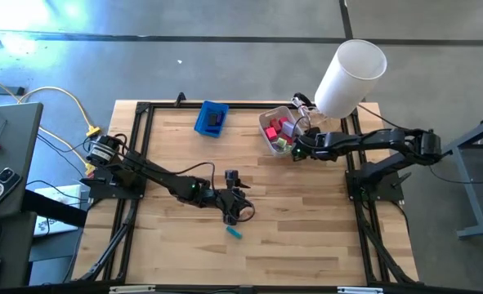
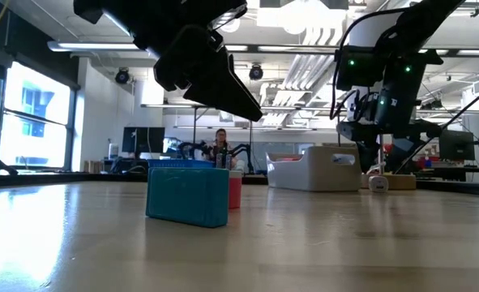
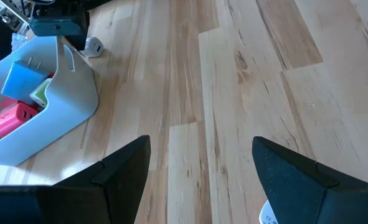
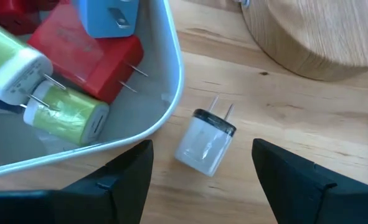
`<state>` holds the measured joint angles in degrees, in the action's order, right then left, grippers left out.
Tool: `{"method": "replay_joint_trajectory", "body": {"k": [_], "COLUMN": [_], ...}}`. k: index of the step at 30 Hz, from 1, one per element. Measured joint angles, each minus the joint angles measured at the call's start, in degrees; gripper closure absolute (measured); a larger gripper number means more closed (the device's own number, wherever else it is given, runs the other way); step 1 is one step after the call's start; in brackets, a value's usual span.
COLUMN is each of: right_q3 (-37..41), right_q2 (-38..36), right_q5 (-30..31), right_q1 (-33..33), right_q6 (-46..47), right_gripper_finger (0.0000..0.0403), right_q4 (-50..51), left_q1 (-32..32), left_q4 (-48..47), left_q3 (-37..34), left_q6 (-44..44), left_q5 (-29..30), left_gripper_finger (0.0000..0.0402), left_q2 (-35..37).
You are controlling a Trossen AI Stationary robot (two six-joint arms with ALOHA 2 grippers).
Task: Pick & Place Office items
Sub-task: Put the white charger adapter into the white bin
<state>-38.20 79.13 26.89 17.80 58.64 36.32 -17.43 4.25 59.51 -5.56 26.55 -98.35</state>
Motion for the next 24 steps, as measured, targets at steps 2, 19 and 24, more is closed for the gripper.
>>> {"method": "replay_joint_trajectory", "body": {"k": [2,19,24], "right_q3": [0.00,0.00,0.01], "right_q2": [0.30,8.52,9.55], "right_q5": [0.03,1.05,1.44], "right_q1": [0.00,0.35,0.49], "right_q6": [-0.01,-1.63,-2.26], "right_gripper_finger": [0.0141,0.0141,0.0143], "right_q4": [0.00,-6.46,-6.38], "left_q1": [0.00,0.00,0.00], "left_q4": [0.00,-0.29,-0.35], "left_q3": [0.00,0.00,0.00], "left_q6": [0.00,-0.02,-0.02], "left_q5": [0.00,0.15,0.15], "left_gripper_finger": [0.0129,0.0129,0.0129], "left_q2": [0.00,0.00,0.00]}}
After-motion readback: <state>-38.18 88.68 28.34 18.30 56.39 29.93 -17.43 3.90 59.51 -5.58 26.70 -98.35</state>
